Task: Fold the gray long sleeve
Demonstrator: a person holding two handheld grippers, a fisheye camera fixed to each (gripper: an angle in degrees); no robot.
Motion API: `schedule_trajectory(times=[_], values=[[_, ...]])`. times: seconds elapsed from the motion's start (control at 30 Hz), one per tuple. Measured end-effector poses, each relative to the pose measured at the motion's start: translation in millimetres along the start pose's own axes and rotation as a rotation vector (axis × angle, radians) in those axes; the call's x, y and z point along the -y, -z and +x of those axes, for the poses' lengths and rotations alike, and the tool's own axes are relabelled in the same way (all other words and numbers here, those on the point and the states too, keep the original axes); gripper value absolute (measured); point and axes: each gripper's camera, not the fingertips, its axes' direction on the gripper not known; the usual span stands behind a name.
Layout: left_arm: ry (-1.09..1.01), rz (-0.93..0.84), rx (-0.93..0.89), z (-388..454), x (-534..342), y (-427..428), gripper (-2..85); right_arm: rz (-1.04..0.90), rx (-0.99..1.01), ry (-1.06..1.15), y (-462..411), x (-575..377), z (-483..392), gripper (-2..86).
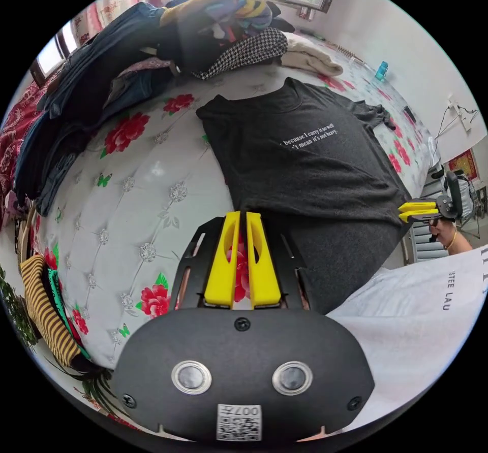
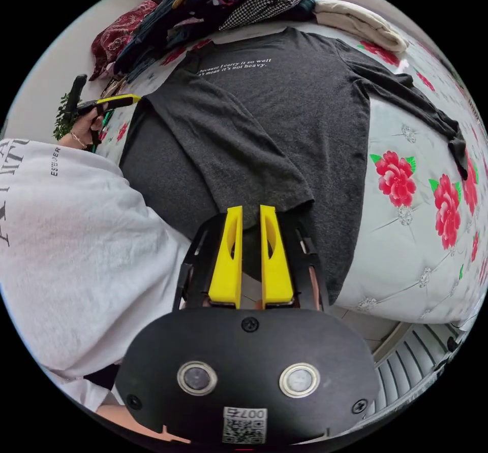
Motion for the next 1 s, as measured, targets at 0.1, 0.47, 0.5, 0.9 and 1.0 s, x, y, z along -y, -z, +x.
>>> schedule_trajectory(times=[0.1, 0.47, 0.5, 0.9, 1.0], values=[[-0.009, 0.069, 0.024, -18.1, 21.8, 34.4, -0.8, -0.007, -0.019, -0.024, 6.9, -18.0, 8.4, 0.8], [-0.187, -0.153, 0.040, 14.4, 183.6, -96.7, -0.9, 0.375, -0.164, -0.386, 143.8, -26.8, 159.8, 4.5], [-0.195, -0.137, 0.057, 16.9, 184.6, -102.0, -0.9, 0.389, -0.191, -0.411, 151.2, -23.5, 174.0, 4.6], [-0.049, -0.046, 0.117, -25.5, 170.6, -41.5, -1.0, 0.257, -0.387, -0.499, 136.1, 94.9, 379.8, 6.9], [0.015, -0.034, 0.089, -44.5, 158.2, -23.3, -1.0, 0.269, -0.401, -0.538, 142.2, 100.4, 395.2, 3.8]])
